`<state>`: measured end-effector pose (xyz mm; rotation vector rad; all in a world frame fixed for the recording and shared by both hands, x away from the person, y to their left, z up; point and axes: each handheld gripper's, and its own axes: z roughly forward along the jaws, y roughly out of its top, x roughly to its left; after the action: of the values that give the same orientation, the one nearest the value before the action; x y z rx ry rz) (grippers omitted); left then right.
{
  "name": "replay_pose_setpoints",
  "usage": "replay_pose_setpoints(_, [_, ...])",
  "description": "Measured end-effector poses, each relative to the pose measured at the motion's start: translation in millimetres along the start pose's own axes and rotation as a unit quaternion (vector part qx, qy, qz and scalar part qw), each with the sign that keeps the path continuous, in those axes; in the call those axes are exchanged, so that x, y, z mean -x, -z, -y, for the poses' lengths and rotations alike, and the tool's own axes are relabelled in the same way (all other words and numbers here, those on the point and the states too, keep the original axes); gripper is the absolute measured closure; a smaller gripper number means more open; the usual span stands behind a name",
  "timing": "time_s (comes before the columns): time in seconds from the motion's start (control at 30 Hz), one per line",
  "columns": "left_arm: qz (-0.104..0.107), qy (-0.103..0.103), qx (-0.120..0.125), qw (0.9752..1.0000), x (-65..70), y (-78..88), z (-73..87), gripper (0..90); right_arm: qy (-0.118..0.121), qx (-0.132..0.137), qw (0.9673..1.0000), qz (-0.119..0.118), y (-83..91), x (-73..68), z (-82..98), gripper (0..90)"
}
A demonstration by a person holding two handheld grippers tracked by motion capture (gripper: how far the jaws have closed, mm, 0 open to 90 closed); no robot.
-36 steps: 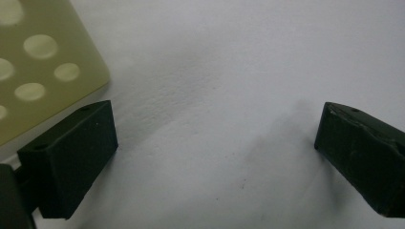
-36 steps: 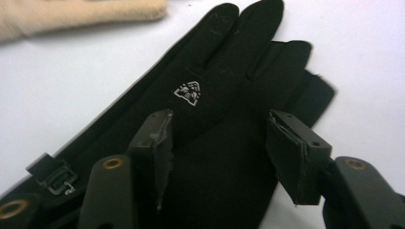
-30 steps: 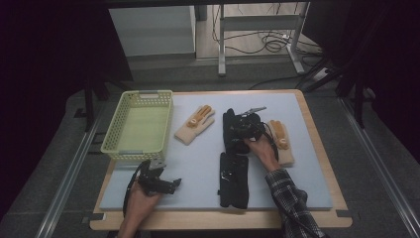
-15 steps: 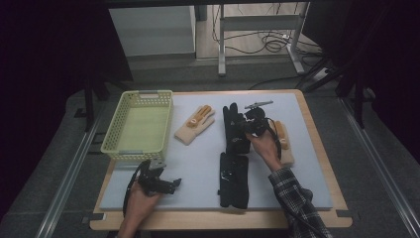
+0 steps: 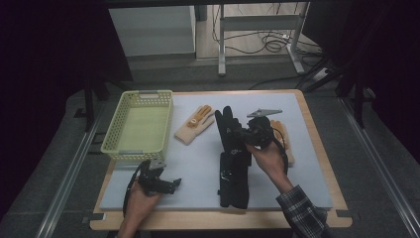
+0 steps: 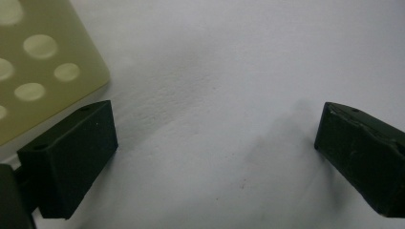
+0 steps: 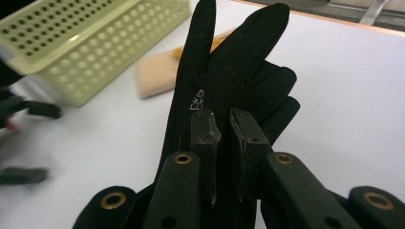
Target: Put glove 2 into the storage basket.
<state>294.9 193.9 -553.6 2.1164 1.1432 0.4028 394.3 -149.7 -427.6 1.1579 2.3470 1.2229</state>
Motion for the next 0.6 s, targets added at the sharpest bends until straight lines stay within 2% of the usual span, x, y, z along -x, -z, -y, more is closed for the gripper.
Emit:
replay_pose_setpoints(0.23, [-0.001, 0.000, 0.001, 1.0000, 0.1, -0.1, -0.1, 1.1, -0.004, 0.009, 0.9998, -0.015, 23.7, -29.9, 16.0, 79.7])
replay_pose_setpoints(0.3, [0.000, 0.000, 0.000, 1.0000, 0.0, -0.1, -0.1, 1.0, -0.008, 0.008, 0.9998, -0.018, 27.4, -35.2, 20.4, 79.7])
replay_pose_setpoints(0.37, [0.000, 0.000, 0.000, 1.0000, 0.0, -0.1, -0.1, 1.1, -0.018, 0.011, 0.9992, -0.034, 31.4, -39.5, 26.9, 79.7])
replay_pose_setpoints(0.43, [0.000, 0.001, 0.001, 1.0000, 0.1, -0.2, -0.1, 1.1, -0.020, 0.014, 0.9991, -0.035, 33.9, -42.0, 31.9, 79.7])
replay_pose_setpoints(0.6, [0.000, 0.000, 0.001, 1.0000, 0.1, -0.2, 0.1, 1.1, -0.022, 0.001, 0.9994, -0.028, 28.8, -48.8, 67.6, 77.3])
